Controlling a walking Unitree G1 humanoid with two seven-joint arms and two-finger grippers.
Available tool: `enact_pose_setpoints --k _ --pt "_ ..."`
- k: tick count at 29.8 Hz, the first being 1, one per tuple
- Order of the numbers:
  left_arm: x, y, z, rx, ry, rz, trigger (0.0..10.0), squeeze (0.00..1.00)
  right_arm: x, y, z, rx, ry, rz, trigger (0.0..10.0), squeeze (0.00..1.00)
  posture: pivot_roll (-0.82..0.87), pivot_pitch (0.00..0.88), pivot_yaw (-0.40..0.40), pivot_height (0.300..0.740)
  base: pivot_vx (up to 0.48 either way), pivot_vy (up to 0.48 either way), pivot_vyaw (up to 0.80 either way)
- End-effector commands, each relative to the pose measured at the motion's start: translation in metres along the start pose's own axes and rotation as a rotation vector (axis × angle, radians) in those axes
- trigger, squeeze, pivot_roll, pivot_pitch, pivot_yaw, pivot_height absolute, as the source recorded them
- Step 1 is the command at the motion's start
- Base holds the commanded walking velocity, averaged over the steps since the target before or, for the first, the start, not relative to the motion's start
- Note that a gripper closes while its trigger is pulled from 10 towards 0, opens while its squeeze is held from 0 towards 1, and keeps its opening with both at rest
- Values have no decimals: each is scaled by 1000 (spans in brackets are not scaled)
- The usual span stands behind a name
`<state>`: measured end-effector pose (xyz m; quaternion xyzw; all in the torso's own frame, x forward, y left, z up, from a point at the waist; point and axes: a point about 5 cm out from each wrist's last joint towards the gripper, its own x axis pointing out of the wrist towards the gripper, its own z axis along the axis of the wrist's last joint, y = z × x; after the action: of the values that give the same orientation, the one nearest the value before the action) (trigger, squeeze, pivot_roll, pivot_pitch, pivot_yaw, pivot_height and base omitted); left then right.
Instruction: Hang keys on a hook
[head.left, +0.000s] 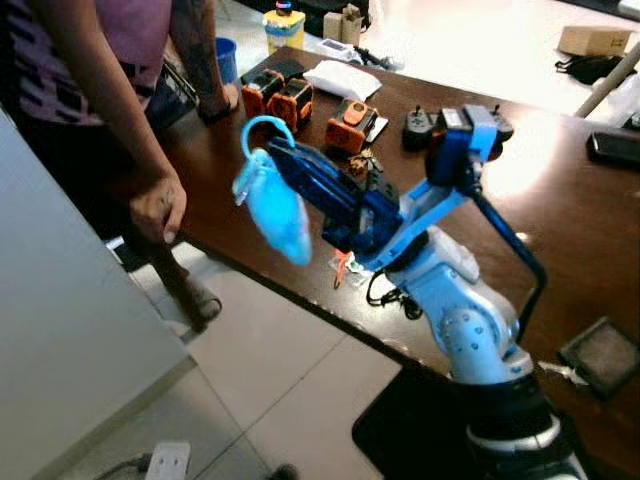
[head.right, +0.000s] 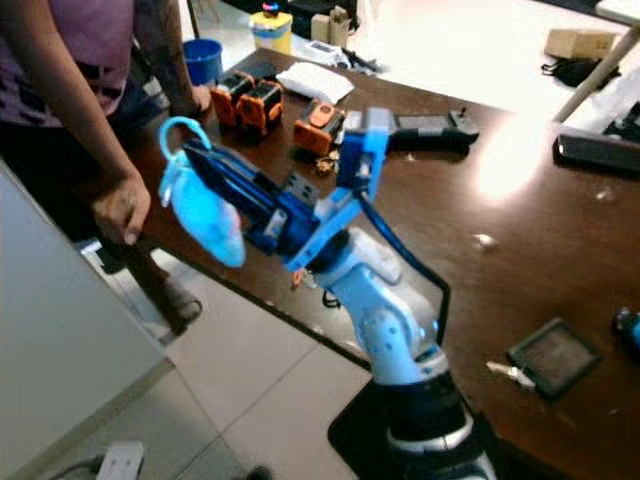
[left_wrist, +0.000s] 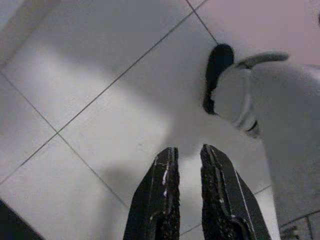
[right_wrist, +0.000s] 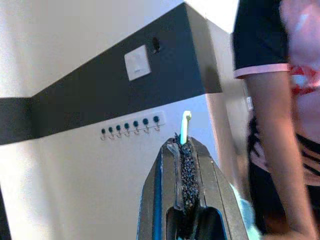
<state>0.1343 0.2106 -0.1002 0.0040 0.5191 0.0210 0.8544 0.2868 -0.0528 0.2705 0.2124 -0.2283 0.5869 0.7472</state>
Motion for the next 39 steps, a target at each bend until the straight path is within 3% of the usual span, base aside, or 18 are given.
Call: enact_pose_setpoints --k 1,31,36,39 --pt "-2 -1 -12 -13 39 -4 10000 0 2 5 -9 0 42 27 10000 0 11 23 59 740 0 0 794" --pt "-3 4 -16 0 59 -3 10000 0 -3 6 -13 -26 83 36 10000 0 0 12 64 740 16 0 793" --pt "-3 3 -15 2 57 -10 10000 0 -2 4 -10 -32 69 23 10000 0 -2 14 65 740 271 0 784" --pt "-2 3 -14 5 57 -15 10000 0 -2 -3 -5 -37 27 -50 10000 0 -4 18 67 740 300 0 473"
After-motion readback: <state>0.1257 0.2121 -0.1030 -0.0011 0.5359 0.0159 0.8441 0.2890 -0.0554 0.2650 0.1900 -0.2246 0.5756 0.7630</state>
